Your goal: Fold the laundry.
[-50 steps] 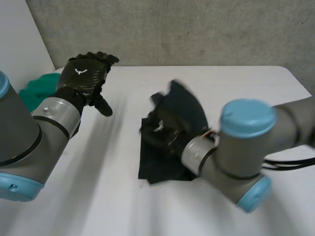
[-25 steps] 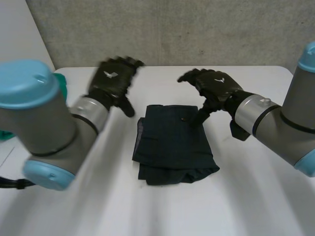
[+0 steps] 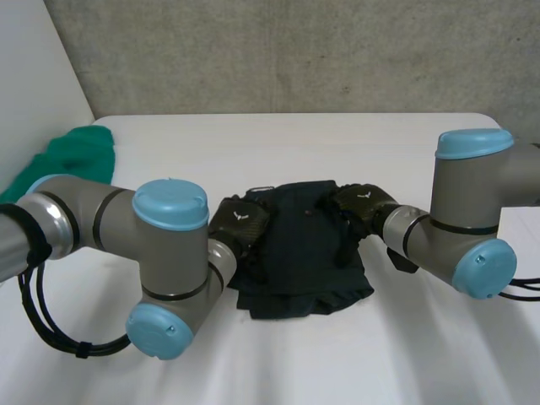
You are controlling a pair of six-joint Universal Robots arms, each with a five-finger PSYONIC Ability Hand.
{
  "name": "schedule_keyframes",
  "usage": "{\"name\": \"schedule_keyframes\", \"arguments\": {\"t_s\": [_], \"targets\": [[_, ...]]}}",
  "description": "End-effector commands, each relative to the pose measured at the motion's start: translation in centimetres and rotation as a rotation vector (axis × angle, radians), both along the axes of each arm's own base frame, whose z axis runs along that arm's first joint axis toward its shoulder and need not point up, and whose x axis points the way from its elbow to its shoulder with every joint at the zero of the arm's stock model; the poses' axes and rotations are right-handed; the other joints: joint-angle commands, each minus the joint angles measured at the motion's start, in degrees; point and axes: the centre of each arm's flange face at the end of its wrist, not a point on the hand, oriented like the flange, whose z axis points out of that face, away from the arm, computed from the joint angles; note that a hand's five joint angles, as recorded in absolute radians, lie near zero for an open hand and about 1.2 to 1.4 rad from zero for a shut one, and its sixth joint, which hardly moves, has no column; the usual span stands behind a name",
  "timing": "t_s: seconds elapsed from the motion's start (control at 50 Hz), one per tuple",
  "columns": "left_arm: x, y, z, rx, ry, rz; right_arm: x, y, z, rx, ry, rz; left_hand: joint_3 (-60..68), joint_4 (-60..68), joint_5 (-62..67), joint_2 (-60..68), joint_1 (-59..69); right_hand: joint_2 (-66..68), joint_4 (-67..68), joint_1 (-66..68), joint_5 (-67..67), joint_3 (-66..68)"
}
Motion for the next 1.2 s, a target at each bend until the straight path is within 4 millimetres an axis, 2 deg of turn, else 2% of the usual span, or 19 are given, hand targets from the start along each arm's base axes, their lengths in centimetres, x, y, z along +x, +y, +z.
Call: {"name": "schedule_keyframes", "arguments": {"t_s": [0.02,0.14,0.18,0.26,0.28,0.34,0.36,0.42,0.44,0.5,0.52,0.58,0.62,0.64,0.72,0.86,0.96,1.08,1.2], "targets": [[0.2,0.1,-1.3,-0.018,-0.098,-0.019,0.1,0.1,-1.9,-0.006,0.071,0.04,-0.7,-0.5,-1.5,-0.5,-0.3,-2.2,-3.0,-0.6,-3.8,-2.0],[0.2,-0.1,-1.3,-0.02,-0.112,-0.017,0.2,0.0,-2.0,-0.021,0.077,0.048,-1.3,-1.0,-2.0,-1.0,-0.8,-2.2,-3.0,-0.6,-3.8,-2.0],[0.2,-0.1,-1.3,-0.02,-0.112,-0.017,0.2,0.0,-1.6,-0.032,0.071,0.048,-1.3,-1.0,-2.0,-1.0,-0.8,-2.2,-3.0,-0.6,-3.8,-2.0],[0.2,-0.3,0.2,-0.048,-0.085,-0.017,0.2,0.1,0.3,-0.067,0.043,0.041,-1.3,-1.0,-2.0,-1.0,-0.8,-2.2,-3.0,-0.6,-3.8,-2.0],[0.4,-0.6,1.7,-0.074,-0.062,-0.009,0.1,0.1,1.3,-0.097,0.03,0.036,-1.3,-1.0,-2.0,-1.0,-0.8,-2.2,-3.0,-0.6,-3.8,-2.0],[0.7,-0.6,4.2,-0.12,-0.018,0.001,-0.1,0.2,2.7,-0.138,0.008,0.022,-1.4,-1.1,-2.2,-1.1,-1.0,-2.2,-3.0,-0.6,-3.8,-2.0],[0.7,-0.5,5.9,-0.153,0.012,-0.004,-0.5,0.3,3.5,-0.154,-0.013,0.004,-1.6,-1.3,-2.4,-1.3,-1.2,-2.2,-3.0,-0.6,-3.8,-2.0],[0.8,-0.1,8.5,-0.201,0.059,-0.02,-1.0,0.7,4.8,-0.159,-0.062,-0.04,-1.8,-1.5,-2.5,-1.5,-1.4,-2.2,-3.0,-0.6,-3.8,-2.0],[0.9,0.4,10.1,-0.224,0.095,-0.04,-1.5,1.0,5.6,-0.151,-0.102,-0.085,-1.8,-1.5,-2.5,-1.5,-1.4,-2.2,-3.0,-0.6,-3.8,-2.0],[1.1,1.1,12.0,-0.243,0.148,-0.074,-3.2,1.0,6.5,-0.116,-0.165,-0.198,-1.8,-1.5,-2.5,-1.5,-1.4,-2.2,-3.0,-0.6,-3.8,-2.0],[1.3,1.5,13.3,-0.252,0.193,-0.095,-3.8,1.0,6.6,-0.104,-0.176,-0.223,-1.8,-1.5,-2.5,-1.5,-1.4,-2.2,-3.0,-0.6,-3.8,-2.0],[1.5,2.6,15.6,-0.241,0.288,-0.154,-5.5,1.0,6.3,-0.06,-0.198,-0.286,-1.6,-1.3,-2.4,-1.3,-1.2,-2.2,-3.0,-0.6,-3.8,-2.0],[1.5,2.9,16.3,-0.235,0.32,-0.175,-6.0,1.4,6.0,-0.038,-0.193,-0.299,-1.6,-1.3,-2.4,-1.3,-1.2,-2.2,-3.0,-0.6,-3.8,-2.0],[1.6,3.2,17.0,-0.225,0.356,-0.201,-6.2,2.0,5.2,-0.007,-0.183,-0.293,-1.6,-1.3,-2.4,-1.3,-1.2,-2.2,-3.0,-0.6,-3.8,-2.0],[2.3,3.4,18.0,-0.183,0.406,-0.228,-6.2,3.6,3.3,0.073,-0.164,-0.257,-1.3,-1.0,-2.0,-1.0,-0.8,-2.2,-3.0,-0.6,-3.8,-2.0],[3.2,3.0,17.8,-0.142,0.411,-0.206,-5.9,5.3,1.2,0.158,-0.169,-0.209,-1.3,-1.0,-2.0,-1.0,-0.8,-2.2,-3.0,-0.6,-3.8,-2.0],[3.3,3.1,17.3,-0.128,0.402,-0.203,-5.1,4.9,-1.0,0.177,-0.188,-0.181,-1.4,-1.1,-2.2,-1.1,-1.0,-2.2,-3.0,-0.6,-3.8,-2.0],[3.3,3.1,16.9,-0.122,0.396,-0.202,-3.9,4.6,-2.1,0.172,-0.218,-0.16,-1.6,-1.3,-2.4,-1.3,-1.2,-2.2,-3.0,-0.6,-3.8,-2.0],[3.4,3.1,16.7,-0.121,0.391,-0.199,-2.9,4.2,-3.1,0.161,-0.223,-0.132,-1.6,-1.3,-2.4,-1.3,-1.2,10.8,10.0,12.4,9.2,11.0]]}}
